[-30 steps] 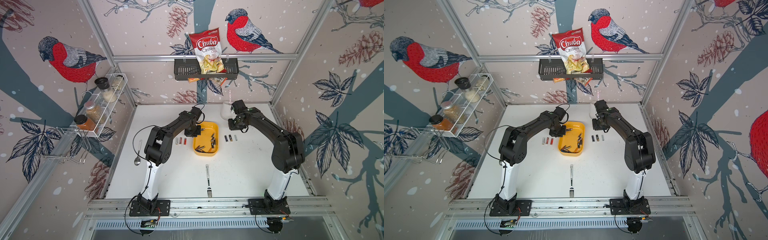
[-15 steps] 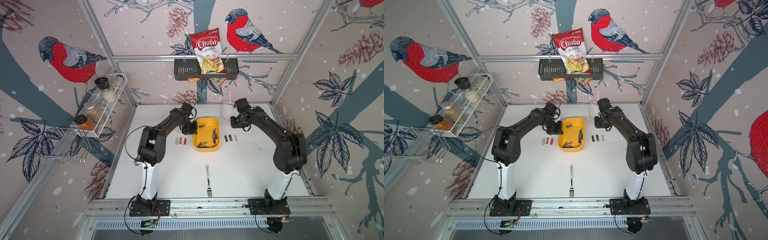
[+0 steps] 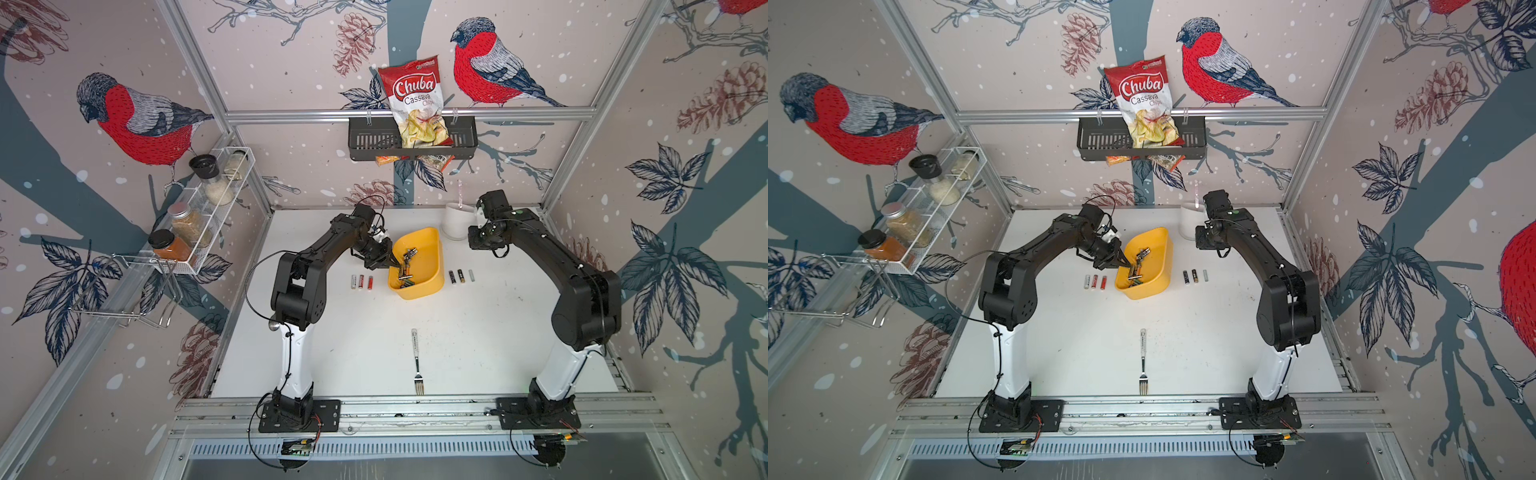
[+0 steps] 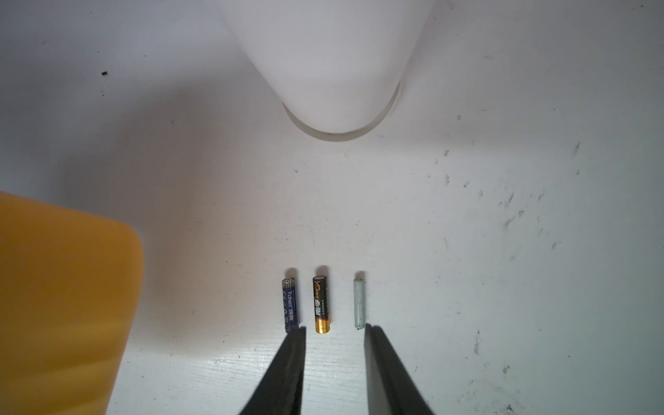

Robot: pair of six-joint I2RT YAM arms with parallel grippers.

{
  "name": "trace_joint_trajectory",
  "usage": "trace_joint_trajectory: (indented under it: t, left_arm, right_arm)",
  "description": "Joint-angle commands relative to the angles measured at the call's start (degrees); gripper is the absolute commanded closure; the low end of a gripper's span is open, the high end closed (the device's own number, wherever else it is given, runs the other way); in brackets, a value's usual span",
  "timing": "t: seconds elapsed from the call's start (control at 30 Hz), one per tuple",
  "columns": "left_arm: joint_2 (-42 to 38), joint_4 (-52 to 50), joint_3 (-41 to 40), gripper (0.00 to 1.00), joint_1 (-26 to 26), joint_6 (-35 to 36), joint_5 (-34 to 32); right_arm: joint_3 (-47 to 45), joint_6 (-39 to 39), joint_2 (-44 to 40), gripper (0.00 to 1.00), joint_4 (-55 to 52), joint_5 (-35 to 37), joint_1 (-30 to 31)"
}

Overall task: Take the batteries out of the storage box
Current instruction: Adjust the storage box at the center of the board.

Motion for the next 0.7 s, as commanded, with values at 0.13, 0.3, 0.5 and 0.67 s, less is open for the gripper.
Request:
trace_joint_trajectory:
  t: [0.13,0.3,0.5,0.67]
  left_arm:
    - [3.4,-17.0,12.2,1.0,-0.5,6.3,-16.1]
    - [5.1,-24.0,19.5,1.0,-1.5,6.4,-29.2]
    - [8.3,-28.9,27.7,1.0,-4.2,4.2,-35.8]
    - [8.4,-28.9,25.2,1.0,-5.5,3.4,-38.8]
  right_arm:
    - [-0.5,-0.6,-0.6,0.66,-0.1,-0.3,-0.6]
    - [-0.6,-0.5,-0.3,0.66,0.3,-0.7,-0.8]
    - [1.7,-1.1,1.2,0.66,-0.7,-1.3,-0.9]
    - [1.7,-1.4,0.9,0.65,-0.6,-1.3,-1.2]
